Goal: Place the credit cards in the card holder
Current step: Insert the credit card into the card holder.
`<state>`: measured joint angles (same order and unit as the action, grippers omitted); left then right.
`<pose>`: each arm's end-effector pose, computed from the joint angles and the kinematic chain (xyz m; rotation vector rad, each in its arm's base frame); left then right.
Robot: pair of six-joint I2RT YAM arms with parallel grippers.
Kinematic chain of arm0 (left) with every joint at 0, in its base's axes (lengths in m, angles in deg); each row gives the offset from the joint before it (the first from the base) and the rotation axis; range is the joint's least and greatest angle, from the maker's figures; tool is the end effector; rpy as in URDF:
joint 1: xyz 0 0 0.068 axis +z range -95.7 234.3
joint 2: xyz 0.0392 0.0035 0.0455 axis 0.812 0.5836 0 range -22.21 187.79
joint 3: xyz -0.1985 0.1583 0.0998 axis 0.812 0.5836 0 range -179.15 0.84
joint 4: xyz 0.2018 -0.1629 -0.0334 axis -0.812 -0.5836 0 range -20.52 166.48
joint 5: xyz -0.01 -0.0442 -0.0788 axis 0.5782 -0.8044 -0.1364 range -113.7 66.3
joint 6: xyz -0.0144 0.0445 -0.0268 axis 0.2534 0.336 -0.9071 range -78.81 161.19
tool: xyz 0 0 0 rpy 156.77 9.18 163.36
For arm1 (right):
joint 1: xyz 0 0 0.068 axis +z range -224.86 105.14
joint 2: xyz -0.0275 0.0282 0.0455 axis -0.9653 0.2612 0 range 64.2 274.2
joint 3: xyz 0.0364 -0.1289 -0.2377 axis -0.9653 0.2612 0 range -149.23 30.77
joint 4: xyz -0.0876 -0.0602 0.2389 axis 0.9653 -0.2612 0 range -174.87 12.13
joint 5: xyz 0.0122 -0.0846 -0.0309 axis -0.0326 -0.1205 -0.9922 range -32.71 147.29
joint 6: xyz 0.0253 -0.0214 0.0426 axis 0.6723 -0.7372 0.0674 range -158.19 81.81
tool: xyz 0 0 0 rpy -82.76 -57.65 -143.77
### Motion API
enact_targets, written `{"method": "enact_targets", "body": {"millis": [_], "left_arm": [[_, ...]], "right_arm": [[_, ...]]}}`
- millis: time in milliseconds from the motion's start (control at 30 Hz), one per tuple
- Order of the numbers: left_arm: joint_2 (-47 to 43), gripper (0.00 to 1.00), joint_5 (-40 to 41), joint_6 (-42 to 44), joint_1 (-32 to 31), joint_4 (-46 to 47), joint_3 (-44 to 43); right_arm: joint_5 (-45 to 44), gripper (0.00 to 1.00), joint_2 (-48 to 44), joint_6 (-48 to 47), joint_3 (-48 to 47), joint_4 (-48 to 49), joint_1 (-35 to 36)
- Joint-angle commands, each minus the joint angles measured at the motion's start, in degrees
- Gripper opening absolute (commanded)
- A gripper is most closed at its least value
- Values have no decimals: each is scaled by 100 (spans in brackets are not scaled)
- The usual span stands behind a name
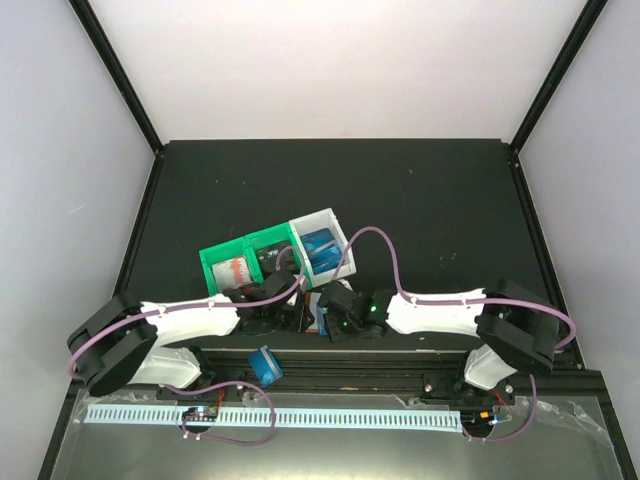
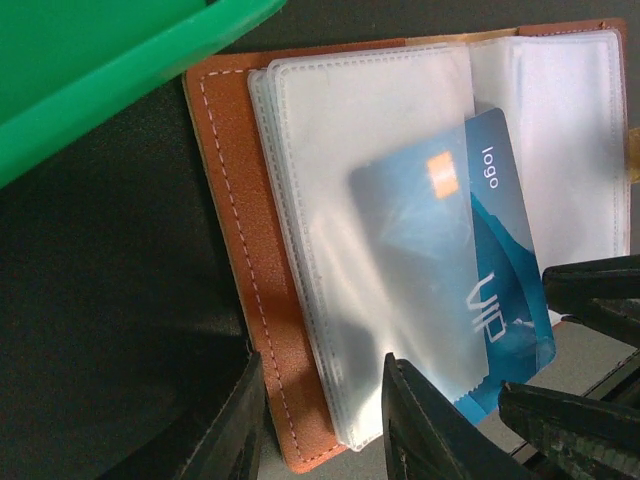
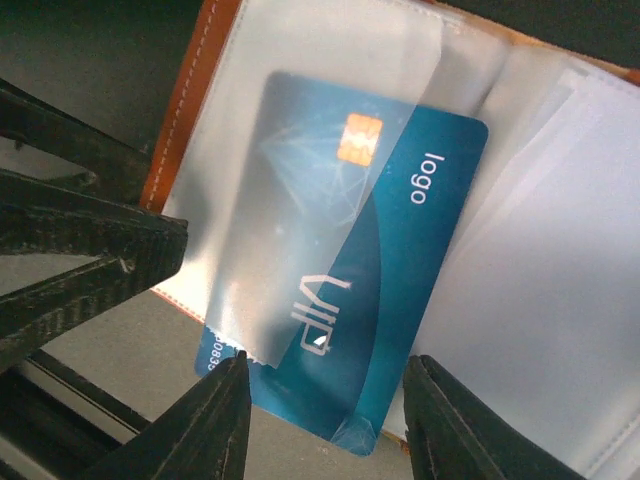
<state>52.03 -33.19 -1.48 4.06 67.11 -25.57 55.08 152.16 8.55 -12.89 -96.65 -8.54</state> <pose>0.1339 -0.1702 0.1346 0.2500 2.7572 -0.7491 0.1127 0.2536 0.1514 -0.4639 2.7644 0.5296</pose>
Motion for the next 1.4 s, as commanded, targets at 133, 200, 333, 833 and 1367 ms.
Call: {"method": "enact_targets", "body": {"millis": [133,200,333,833,1367], "left_arm": [[-23,36,31,18,-30,-135,49],[-44,37,52,22,-30,-153,48],[-50,37,78,28,-35,-169,44],[-32,28,6,-64,-25,-96,75],[-50,24,-60,-124,-24,-39,130]], "right_arm": [[-798,48,168,-240,-381,-589,312],[-901,49,148,-353,-333,-648,379],[-964,49,88,-703,-197,-642,492],[-1367,45,652,-1130,-438,-516,872],[-2389,41,702,449,-753,-760,1019]]}}
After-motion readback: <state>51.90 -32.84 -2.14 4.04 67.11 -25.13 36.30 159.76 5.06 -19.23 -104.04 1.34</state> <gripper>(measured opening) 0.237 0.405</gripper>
